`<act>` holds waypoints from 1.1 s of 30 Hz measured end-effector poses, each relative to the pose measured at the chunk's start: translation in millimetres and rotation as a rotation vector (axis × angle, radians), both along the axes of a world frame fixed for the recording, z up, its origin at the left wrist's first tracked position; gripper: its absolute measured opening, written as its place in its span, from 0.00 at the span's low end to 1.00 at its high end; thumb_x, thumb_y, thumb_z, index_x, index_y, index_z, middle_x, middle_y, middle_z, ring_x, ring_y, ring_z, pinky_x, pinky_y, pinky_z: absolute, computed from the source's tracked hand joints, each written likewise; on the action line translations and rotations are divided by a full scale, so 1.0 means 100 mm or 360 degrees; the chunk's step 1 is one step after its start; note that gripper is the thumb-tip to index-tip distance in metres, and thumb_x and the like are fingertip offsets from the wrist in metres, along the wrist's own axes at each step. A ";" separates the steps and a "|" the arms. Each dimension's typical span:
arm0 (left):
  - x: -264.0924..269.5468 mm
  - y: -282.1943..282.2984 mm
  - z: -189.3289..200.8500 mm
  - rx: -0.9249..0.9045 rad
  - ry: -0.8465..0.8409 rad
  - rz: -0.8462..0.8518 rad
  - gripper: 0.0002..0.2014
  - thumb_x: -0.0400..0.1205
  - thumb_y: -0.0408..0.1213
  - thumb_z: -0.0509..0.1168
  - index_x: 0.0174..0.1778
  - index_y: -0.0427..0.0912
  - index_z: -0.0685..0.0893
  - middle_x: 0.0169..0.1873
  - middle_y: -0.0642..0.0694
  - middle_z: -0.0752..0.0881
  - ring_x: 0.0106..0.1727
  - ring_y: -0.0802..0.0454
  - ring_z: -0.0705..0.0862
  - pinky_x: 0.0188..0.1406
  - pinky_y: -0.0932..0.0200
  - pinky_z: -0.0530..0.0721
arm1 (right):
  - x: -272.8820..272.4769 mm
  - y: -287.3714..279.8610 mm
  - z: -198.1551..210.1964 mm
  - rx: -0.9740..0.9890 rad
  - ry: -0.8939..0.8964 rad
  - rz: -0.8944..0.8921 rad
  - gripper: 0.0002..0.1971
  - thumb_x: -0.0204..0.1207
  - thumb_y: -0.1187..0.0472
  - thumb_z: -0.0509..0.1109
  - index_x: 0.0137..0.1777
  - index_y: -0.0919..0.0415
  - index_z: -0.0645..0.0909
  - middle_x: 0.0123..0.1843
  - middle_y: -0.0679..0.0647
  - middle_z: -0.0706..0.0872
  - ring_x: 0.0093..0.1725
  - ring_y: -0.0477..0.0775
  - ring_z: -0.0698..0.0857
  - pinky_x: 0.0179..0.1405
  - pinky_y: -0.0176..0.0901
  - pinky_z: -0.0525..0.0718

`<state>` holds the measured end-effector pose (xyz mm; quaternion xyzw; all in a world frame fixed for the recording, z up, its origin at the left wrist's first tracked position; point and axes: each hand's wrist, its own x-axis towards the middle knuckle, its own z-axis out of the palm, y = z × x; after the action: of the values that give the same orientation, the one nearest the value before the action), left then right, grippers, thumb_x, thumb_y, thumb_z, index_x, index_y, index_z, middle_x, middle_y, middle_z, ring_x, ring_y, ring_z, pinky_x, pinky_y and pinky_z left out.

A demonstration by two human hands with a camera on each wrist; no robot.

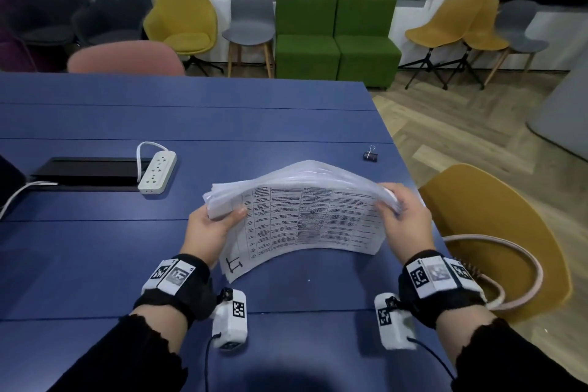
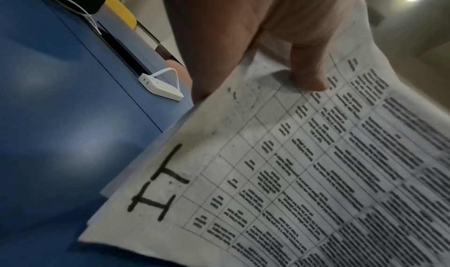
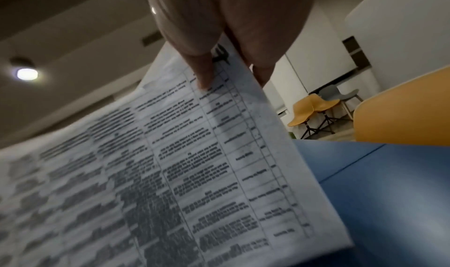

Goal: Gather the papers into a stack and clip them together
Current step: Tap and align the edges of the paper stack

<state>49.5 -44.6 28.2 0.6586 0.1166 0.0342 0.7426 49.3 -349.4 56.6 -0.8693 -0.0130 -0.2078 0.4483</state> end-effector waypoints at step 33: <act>-0.10 0.30 0.03 -0.0006 -0.0038 -0.0434 0.33 0.62 0.30 0.79 0.65 0.30 0.82 0.59 0.34 0.88 0.62 0.37 0.86 0.66 0.41 0.82 | -0.12 -0.20 -0.17 0.1105 0.0419 0.0080 0.29 0.62 0.91 0.53 0.48 0.58 0.75 0.43 0.55 0.80 0.39 0.45 0.81 0.36 0.34 0.80</act>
<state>40.0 -14.8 31.6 0.6664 0.0173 -0.0594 0.7430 37.2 -369.2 39.9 -0.6841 0.0947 -0.0753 0.7193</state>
